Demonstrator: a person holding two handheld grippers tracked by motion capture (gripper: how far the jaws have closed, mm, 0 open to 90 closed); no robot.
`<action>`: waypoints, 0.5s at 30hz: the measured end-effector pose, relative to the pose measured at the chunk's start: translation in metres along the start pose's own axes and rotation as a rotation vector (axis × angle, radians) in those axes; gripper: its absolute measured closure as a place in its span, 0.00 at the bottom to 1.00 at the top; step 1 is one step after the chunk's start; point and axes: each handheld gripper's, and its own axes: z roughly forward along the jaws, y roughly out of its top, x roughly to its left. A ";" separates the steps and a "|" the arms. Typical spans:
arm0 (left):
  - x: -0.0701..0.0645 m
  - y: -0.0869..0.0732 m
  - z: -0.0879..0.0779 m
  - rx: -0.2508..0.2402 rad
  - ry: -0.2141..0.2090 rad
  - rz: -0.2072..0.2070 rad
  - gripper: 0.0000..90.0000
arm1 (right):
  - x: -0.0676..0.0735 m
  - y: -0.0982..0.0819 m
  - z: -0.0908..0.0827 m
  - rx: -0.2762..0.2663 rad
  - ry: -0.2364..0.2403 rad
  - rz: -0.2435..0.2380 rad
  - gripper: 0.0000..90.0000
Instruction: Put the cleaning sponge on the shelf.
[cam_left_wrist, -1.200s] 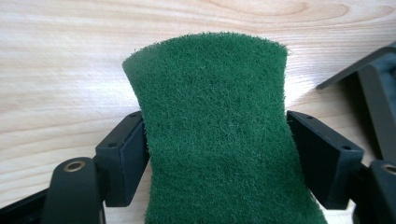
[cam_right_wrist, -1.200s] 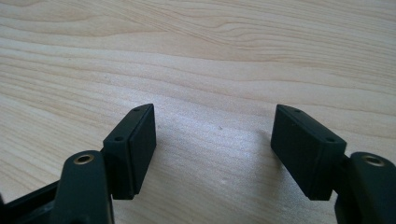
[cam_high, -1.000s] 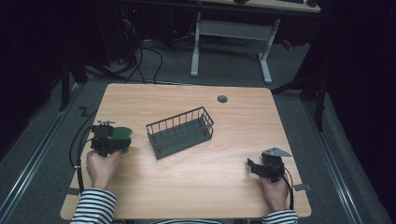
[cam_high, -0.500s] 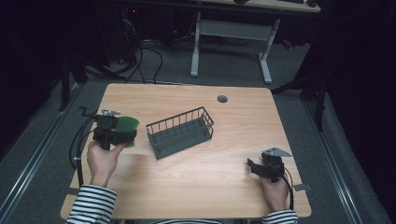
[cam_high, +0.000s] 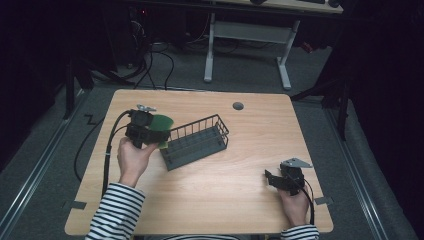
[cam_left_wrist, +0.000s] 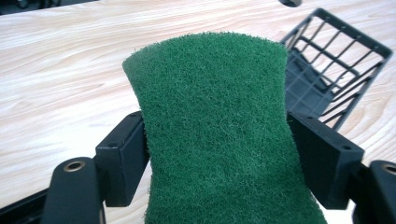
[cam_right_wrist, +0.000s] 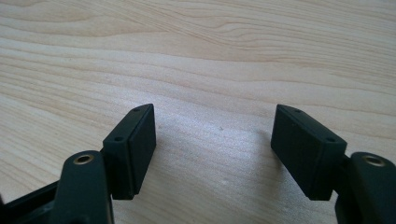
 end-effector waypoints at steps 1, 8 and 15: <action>-0.003 0.002 0.003 0.000 -0.008 0.003 0.29 | 0.000 0.000 0.000 0.001 0.000 0.002 0.34; -0.017 0.012 0.019 -0.003 -0.018 0.017 0.29 | 0.000 0.000 0.000 0.002 0.000 0.006 0.34; -0.024 0.016 0.036 0.023 -0.008 0.022 0.29 | 0.000 0.000 0.000 0.000 0.001 0.001 0.34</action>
